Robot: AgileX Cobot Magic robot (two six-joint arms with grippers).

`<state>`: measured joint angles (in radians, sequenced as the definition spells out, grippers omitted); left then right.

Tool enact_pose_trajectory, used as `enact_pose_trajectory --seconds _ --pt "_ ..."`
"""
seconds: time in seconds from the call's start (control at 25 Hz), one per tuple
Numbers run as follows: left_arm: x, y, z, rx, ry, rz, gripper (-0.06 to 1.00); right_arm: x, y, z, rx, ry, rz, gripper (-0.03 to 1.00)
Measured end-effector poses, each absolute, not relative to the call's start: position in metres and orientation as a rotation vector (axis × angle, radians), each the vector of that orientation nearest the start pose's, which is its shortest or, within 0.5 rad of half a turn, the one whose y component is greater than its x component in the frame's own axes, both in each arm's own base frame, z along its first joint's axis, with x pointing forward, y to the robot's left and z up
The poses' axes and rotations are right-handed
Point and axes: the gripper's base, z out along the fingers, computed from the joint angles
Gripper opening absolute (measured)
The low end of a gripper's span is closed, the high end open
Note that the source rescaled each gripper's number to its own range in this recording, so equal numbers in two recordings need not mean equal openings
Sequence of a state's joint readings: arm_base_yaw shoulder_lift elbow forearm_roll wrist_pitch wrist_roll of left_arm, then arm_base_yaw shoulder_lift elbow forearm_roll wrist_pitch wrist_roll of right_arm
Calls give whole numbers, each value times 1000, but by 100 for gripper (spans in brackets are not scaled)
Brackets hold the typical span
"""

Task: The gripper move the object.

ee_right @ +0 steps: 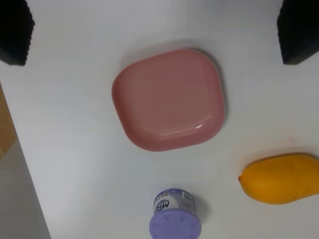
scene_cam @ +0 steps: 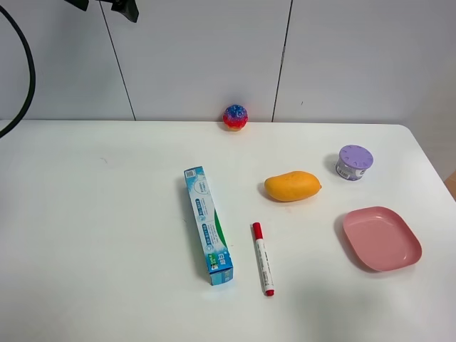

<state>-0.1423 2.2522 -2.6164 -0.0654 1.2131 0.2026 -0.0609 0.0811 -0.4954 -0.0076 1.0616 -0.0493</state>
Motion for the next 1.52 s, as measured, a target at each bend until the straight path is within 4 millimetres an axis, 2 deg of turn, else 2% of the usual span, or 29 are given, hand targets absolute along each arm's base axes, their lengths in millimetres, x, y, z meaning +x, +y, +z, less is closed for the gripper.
enact_pose_trajectory --seconds 0.24,0.48,0.52,0.64,0.76,0.88,1.0,1.12,1.28,1.36,1.52 --pt "484 -76 385 407 2295 -55 100 8 -1 276 12 2132 -74 100" --pt "472 -72 403 401 2269 -3 100 8 -1 276 12 2132 -74 100" --pt "466 -70 410 402 2264 14 100 8 -1 276 12 2132 -74 100" --pt "449 -67 411 413 2319 40 100 8 -1 276 12 2132 -74 100" --pt "428 -63 398 434 2421 56 100 8 -1 276 12 2132 -74 100" --pt "401 -57 386 453 2504 88 100 8 -1 276 12 2132 -74 100" --pt "363 -49 388 460 2506 115 100 8 -1 276 12 2132 -74 100" --pt "316 -36 397 445 2489 145 100 8 -1 276 12 2132 -74 100" --pt "242 -17 410 394 2416 180 100 8 -1 276 12 2132 -74 100" --pt "211 -11 409 373 2366 192 100 8 -1 276 12 2132 -74 100" --pt "149 -5 393 357 2285 198 100 8 -1 276 12 2132 -74 100"
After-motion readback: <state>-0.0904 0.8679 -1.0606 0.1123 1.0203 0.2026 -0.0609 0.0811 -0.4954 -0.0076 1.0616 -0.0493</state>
